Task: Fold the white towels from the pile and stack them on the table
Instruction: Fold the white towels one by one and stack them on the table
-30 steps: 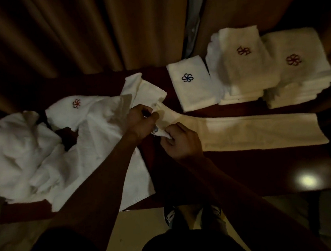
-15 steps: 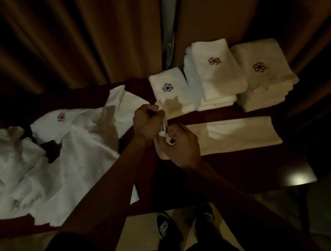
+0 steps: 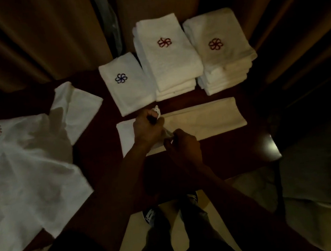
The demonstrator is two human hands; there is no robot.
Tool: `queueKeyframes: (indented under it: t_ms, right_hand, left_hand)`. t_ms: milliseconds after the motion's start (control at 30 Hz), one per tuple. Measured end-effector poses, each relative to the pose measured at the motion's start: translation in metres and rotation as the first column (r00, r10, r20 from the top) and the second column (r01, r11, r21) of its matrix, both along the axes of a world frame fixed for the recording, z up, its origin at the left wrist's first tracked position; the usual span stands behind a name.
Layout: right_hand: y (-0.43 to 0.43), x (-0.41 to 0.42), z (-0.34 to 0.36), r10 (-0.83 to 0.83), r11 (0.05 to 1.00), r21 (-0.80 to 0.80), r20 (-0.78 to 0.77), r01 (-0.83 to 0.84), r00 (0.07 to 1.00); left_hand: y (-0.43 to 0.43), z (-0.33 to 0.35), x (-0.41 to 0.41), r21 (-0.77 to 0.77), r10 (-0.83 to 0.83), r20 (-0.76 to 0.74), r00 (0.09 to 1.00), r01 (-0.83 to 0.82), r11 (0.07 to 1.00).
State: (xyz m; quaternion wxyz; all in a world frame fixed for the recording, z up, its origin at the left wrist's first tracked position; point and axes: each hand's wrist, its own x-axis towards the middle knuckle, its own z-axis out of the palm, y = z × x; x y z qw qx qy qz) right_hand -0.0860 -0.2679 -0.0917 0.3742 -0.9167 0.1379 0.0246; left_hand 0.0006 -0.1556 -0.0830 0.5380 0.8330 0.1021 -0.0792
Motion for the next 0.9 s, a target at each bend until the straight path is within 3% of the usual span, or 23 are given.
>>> queueKeyframes:
  t_ms: [300, 500, 600, 733, 833, 900]
  right_hand:
    - [-0.013, 0.011, -0.019, 0.039, 0.998, 0.060, -0.201, -0.027, 0.979]
    - [-0.026, 0.016, -0.021, -0.028, 0.996, 0.073, -0.259, 0.048, 0.966]
    - [-0.024, 0.017, -0.022, -0.058, 0.995, 0.062, -0.240, 0.075, 0.969]
    - [-0.022, 0.011, -0.029, -0.029, 0.997, -0.075, -0.091, 0.022, 0.995]
    - [-0.025, 0.007, -0.036, 0.006, 0.982, -0.191, -0.050, -0.016, 0.999]
    - [-0.031, 0.006, -0.039, -0.001, 0.980, -0.199, -0.049, -0.009, 0.999]
  left_hand:
    - [-0.009, -0.033, 0.000, 0.132, -0.062, -0.026, 0.998, 0.065, 0.989]
    - [-0.002, -0.034, 0.001, 0.258, -0.097, 0.117, 0.988, 0.064, 0.964]
    - [0.009, -0.048, -0.006, 0.428, -0.224, 0.102, 0.969, 0.161, 0.889]
    - [0.017, -0.067, -0.024, 0.679, -0.436, 0.080, 0.896, 0.271, 0.682]
    - [0.020, -0.073, -0.029, 0.703, -0.507, -0.077, 0.858, 0.407, 0.583]
    - [0.018, -0.072, -0.030, 0.711, -0.506, -0.079, 0.859, 0.404, 0.576]
